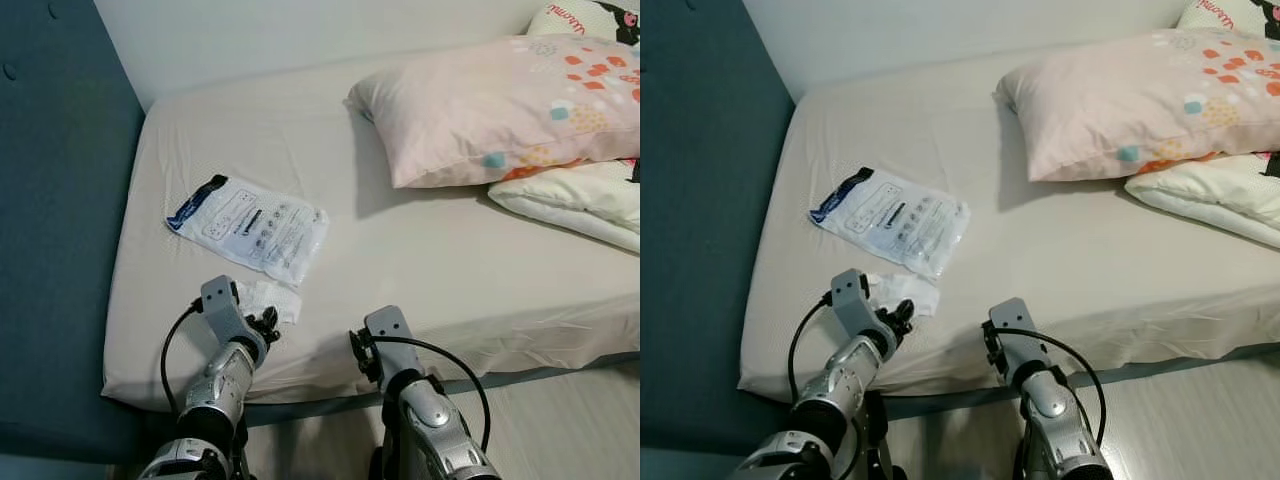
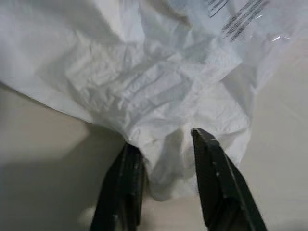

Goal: Clean up the room

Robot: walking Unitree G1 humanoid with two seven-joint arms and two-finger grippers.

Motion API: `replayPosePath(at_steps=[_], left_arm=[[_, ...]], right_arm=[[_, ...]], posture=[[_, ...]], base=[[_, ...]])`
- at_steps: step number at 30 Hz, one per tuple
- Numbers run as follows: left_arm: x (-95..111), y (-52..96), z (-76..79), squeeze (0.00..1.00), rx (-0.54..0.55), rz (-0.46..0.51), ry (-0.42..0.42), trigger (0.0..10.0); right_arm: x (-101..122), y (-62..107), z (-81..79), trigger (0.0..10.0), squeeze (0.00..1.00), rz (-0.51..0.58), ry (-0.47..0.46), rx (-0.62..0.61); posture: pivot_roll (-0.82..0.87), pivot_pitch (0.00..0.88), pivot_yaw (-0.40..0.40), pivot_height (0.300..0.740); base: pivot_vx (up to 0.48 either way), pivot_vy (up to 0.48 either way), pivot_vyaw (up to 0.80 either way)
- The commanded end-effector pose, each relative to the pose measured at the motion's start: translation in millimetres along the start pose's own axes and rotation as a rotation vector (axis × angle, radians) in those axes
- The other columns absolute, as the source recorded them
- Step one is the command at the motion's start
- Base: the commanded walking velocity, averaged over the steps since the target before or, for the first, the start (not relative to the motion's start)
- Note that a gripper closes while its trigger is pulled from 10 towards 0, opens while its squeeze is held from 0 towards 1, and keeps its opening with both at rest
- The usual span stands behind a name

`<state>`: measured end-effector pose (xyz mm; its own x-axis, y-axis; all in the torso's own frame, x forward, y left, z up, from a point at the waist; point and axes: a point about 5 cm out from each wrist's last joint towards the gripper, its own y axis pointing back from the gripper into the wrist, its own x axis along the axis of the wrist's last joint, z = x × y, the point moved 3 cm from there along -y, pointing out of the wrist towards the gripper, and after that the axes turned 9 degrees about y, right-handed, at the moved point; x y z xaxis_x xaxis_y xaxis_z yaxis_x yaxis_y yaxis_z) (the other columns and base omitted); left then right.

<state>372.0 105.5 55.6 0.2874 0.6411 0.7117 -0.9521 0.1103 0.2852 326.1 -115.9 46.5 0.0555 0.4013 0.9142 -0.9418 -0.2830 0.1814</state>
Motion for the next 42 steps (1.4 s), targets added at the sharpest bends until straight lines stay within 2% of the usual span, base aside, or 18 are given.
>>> replayPosePath(at_steps=[1,4,5,6,8,10,14,24,26,27,29,32,33,34,35,37,40,42], left_arm=[[-7,0.7,-1.7,0.0,-0.001,-0.022,-0.003,0.0],[-4,-0.6,2.0,0.0,-0.018,-0.016,-0.007,0.0],[2,-3.6,14.6,0.0,-0.074,-0.007,-0.029,0.0],[2,-3.6,14.6,0.0,-0.074,-0.007,-0.029,0.0],[15,-9.4,47.4,0.0,-0.205,0.011,-0.066,0.0],[16,-10.2,52.4,0.0,-0.222,0.012,-0.069,0.0],[21,-15.2,81.1,0.0,-0.303,0.0,-0.13,0.0],[28,-17.9,100.2,0.0,-0.317,0.048,-0.215,0.0],[33,-17.9,109.5,0.0,-0.287,0.129,-0.314,0.0],[33,-17.9,109.5,0.0,-0.287,0.129,-0.314,0.0],[36,-18.0,118.7,0.0,-0.264,0.18,-0.389,0.0],[35,-18.9,131.9,0.0,-0.224,0.207,-0.546,0.0],[35,-18.9,131.9,0.0,-0.224,0.207,-0.546,0.0],[34,-18.9,134.5,0.0,-0.219,0.21,-0.592,0.0],[29,-18.7,137.6,0.0,-0.235,0.192,-0.66,0.0],[25,-18.4,139.4,0.0,-0.246,0.18,-0.705,0.0],[-2,-15.7,137.0,0.0,-0.317,0.108,-0.994,0.0],[-12,-14.3,132.0,0.0,-0.339,0.071,-1.061,0.0]], right_arm=[[-11,4.2,-9.3,10.0,0.0,-0.043,0.003,0.028],[-10,4.0,-9.2,10.0,0.0,-0.042,0.004,0.027],[-10,3.7,-8.7,10.0,0.0,-0.041,0.003,0.023],[-10,3.7,-8.7,10.0,0.0,-0.041,0.003,0.023],[-10,3.4,-7.3,10.0,0.0,-0.041,0.003,0.016],[-10,3.3,-7.0,10.0,0.0,-0.041,0.003,0.015],[-9,3.2,-6.8,10.0,0.0,-0.04,0.004,0.01],[-11,6.9,-3.8,10.0,0.0,-0.041,0.003,-0.014],[-11,7.2,-5.1,10.0,0.0,-0.037,0.012,-0.012],[-11,7.2,-5.1,10.0,0.0,-0.037,0.012,-0.012],[-7,5.9,-6.5,10.0,0.0,-0.029,0.016,-0.011],[-2,3.9,-8.4,10.0,0.0,-0.016,0.022,-0.011],[-2,3.9,-8.4,10.0,0.0,-0.016,0.022,-0.011],[-1,3.8,-8.7,10.0,0.0,-0.014,0.024,-0.011],[-1,3.9,-8.7,10.0,0.0,-0.011,0.025,-0.012],[0,4.1,-8.8,10.0,0.0,-0.01,0.026,-0.013],[2,4.3,-8.4,10.0,0.0,-0.005,0.023,-0.022],[3,4.6,-8.4,10.0,0.0,-0.003,0.023,-0.024]], posture=[[0.01,0.362,0.056,0.568],[0.01,0.36,0.059,0.568],[0.01,0.361,0.059,0.568],[0.01,0.361,0.059,0.568],[0.01,0.361,0.064,0.568],[0.01,0.361,0.064,0.568],[0.0,0.361,0.075,0.568],[0.0,0.358,0.088,0.568],[-0.02,0.36,0.094,0.568],[-0.02,0.36,0.094,0.568],[-0.03,0.364,0.104,0.568],[-0.03,0.369,0.118,0.568],[-0.03,0.369,0.118,0.568],[-0.04,0.369,0.12,0.568],[-0.04,0.374,0.127,0.568],[-0.04,0.374,0.127,0.568],[-0.04,0.383,0.138,0.568],[-0.04,0.386,0.138,0.568]], base=[[0.0,0.0,0.0],[0.0,0.0,0.0],[0.0,0.0,0.0],[0.0,0.0,0.0],[0.0,0.0,0.0],[0.0,0.0,0.0],[0.0,0.0,0.0],[0.0,0.0,0.0],[0.0,0.0,0.0],[0.0,0.0,0.0],[0.0,0.0,0.0],[0.0,0.0,0.0],[0.0,0.0,0.0],[0.0,0.0,0.0],[0.0,0.0,0.0],[0.0,0.0,0.0],[0.0,0.0,0.0],[0.0,0.0,0.0]])
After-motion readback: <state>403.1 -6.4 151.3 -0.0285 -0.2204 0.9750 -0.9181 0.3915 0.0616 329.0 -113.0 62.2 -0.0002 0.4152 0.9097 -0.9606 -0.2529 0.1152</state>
